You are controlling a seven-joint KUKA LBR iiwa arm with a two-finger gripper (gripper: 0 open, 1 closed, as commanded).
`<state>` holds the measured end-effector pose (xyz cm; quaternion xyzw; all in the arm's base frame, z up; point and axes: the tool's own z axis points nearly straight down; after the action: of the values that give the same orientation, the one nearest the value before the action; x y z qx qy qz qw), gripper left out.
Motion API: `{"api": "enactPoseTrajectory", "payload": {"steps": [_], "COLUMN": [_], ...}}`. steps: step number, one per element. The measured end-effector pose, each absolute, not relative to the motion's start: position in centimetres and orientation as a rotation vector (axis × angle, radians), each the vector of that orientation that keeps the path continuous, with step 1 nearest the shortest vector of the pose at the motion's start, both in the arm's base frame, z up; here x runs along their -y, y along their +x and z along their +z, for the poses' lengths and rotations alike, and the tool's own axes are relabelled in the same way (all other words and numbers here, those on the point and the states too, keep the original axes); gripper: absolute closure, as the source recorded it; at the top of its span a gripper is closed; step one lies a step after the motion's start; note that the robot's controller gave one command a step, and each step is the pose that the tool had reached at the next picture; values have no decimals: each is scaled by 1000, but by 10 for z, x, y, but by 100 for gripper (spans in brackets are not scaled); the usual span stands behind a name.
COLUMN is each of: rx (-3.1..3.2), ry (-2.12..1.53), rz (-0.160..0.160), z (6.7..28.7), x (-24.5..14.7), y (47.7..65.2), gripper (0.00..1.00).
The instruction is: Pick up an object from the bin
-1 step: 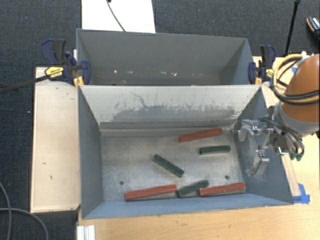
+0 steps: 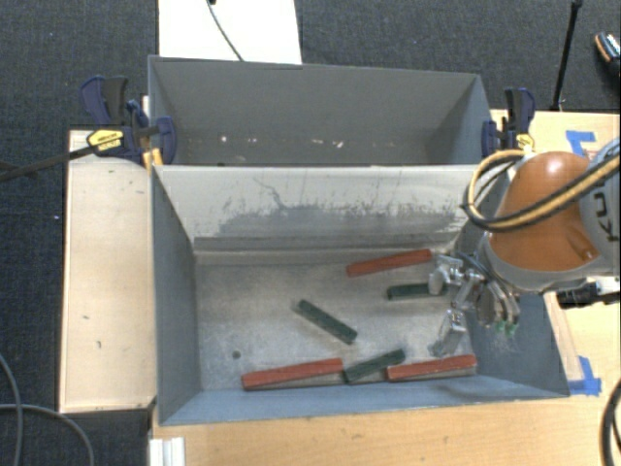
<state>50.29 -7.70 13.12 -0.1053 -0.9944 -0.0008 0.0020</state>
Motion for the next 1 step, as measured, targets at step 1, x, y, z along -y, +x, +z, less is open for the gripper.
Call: {"api": "enactPoseTrajectory", "payload": {"steps": [1], "rx": [3124], "ry": [-324], "rz": [-3], "z": [68], "x": [24], "y": [523], "gripper": [0]}}
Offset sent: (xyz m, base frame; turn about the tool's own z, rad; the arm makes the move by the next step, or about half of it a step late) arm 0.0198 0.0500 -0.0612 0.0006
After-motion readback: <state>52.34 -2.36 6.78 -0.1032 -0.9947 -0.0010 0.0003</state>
